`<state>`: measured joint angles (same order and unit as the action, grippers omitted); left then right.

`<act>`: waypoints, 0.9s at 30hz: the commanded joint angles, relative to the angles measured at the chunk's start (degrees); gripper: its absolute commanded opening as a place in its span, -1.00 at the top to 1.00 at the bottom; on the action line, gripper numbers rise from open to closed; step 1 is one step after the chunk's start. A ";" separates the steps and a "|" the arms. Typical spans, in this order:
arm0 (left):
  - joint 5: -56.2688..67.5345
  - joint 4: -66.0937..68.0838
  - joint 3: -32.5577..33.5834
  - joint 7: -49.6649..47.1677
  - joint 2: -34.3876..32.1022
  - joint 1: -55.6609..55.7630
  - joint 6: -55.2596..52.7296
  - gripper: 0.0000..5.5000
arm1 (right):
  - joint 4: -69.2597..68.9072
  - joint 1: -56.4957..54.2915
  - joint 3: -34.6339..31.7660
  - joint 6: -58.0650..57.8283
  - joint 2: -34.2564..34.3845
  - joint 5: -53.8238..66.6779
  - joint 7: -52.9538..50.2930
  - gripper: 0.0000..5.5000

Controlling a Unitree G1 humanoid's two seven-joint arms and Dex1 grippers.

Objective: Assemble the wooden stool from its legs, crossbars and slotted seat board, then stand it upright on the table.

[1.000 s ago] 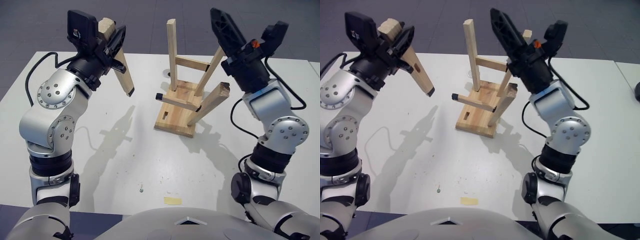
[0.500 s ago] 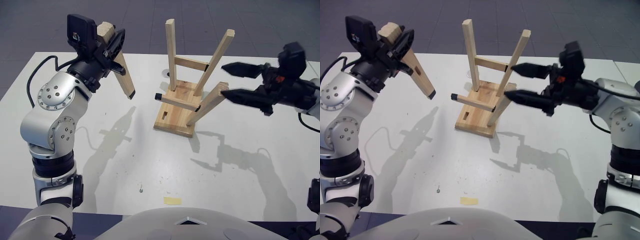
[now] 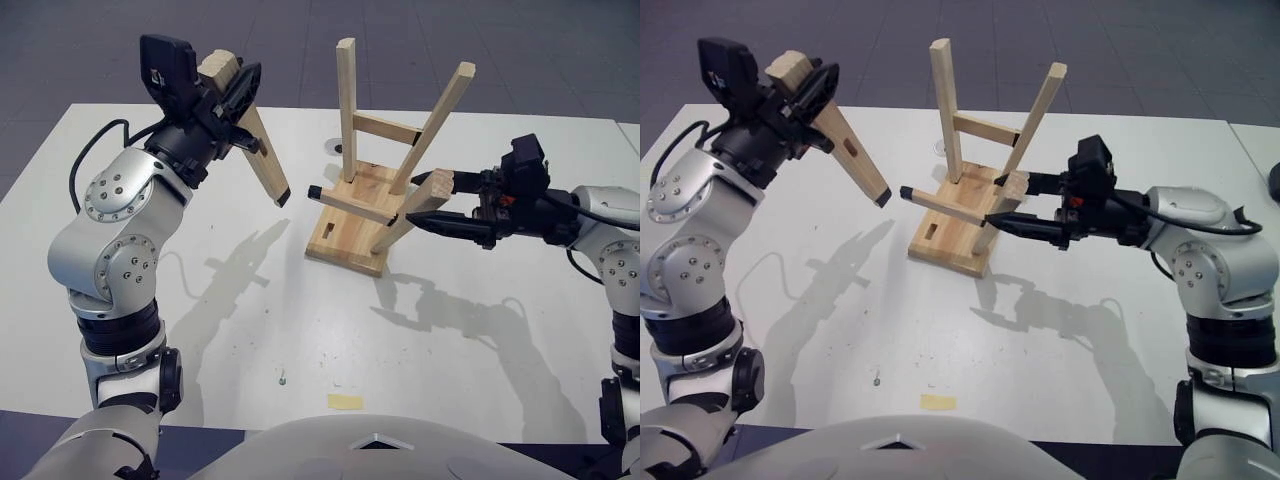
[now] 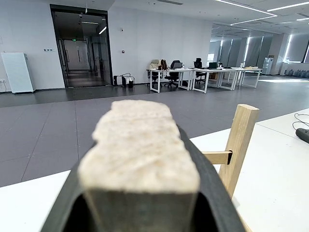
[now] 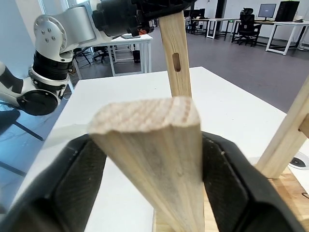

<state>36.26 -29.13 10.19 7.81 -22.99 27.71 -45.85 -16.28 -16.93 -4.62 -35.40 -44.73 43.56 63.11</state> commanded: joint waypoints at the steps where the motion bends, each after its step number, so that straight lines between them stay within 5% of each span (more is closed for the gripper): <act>1: 2.68 0.62 1.99 -1.20 2.53 1.25 -1.08 0.63 | -3.27 2.97 1.22 1.09 2.23 -1.28 -2.17 0.14; 11: 10.59 3.59 6.94 -6.10 9.38 -1.46 -3.11 0.63 | -4.36 6.08 2.14 3.05 7.04 -2.01 -7.72 0.18; 27: 8.90 4.70 4.33 -9.80 11.61 -6.05 -3.04 0.63 | -5.01 6.04 3.39 3.17 8.72 -1.98 -9.85 0.19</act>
<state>46.55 -25.11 15.09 -1.88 -10.84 21.93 -49.47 -21.26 -11.93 -2.65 -30.86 -36.21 41.89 53.13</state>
